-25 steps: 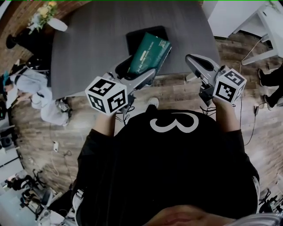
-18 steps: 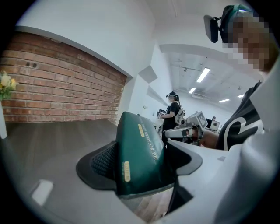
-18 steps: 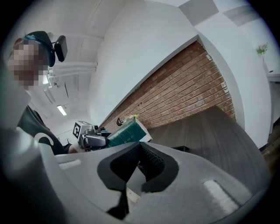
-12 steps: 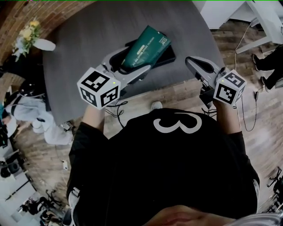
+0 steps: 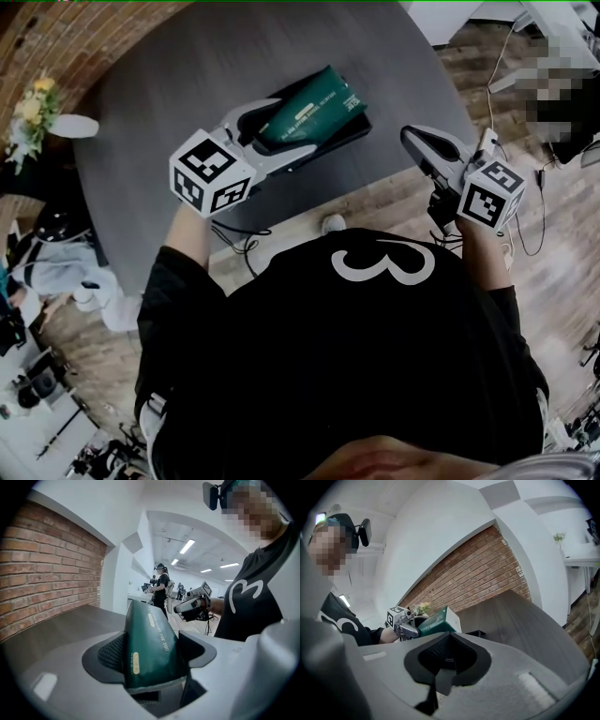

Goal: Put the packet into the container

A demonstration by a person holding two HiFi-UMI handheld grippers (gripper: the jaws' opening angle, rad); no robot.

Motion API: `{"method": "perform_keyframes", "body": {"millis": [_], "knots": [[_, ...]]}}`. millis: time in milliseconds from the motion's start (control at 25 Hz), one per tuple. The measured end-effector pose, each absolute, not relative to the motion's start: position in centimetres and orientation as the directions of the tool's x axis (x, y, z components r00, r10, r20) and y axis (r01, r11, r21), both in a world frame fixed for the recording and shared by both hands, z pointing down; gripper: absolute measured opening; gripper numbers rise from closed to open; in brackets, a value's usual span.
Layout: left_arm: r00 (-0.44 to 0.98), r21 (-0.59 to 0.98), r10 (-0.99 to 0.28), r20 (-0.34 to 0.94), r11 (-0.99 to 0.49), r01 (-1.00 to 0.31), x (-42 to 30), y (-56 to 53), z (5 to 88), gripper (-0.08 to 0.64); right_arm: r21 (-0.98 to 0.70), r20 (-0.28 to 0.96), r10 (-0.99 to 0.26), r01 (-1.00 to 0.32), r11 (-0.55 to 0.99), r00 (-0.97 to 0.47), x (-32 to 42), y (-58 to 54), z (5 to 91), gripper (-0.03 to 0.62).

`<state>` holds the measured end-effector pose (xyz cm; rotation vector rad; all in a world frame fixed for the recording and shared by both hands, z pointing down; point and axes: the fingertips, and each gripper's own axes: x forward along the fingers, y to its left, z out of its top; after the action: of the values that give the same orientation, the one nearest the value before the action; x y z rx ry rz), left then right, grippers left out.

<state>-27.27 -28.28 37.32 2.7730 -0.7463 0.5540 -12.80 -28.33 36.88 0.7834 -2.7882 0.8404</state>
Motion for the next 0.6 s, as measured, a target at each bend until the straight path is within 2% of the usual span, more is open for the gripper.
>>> {"method": "perform_keyframes", "body": {"millis": [600], "knots": [[0.787, 0.135, -0.235, 0.57, -0.918, -0.373, -25.8, -29.9, 44.1, 0.377, -0.532, 0.287, -0.504, -0.573, 0.623, -0.815, -10.9, -29.8, 40.1, 0.002]]}}
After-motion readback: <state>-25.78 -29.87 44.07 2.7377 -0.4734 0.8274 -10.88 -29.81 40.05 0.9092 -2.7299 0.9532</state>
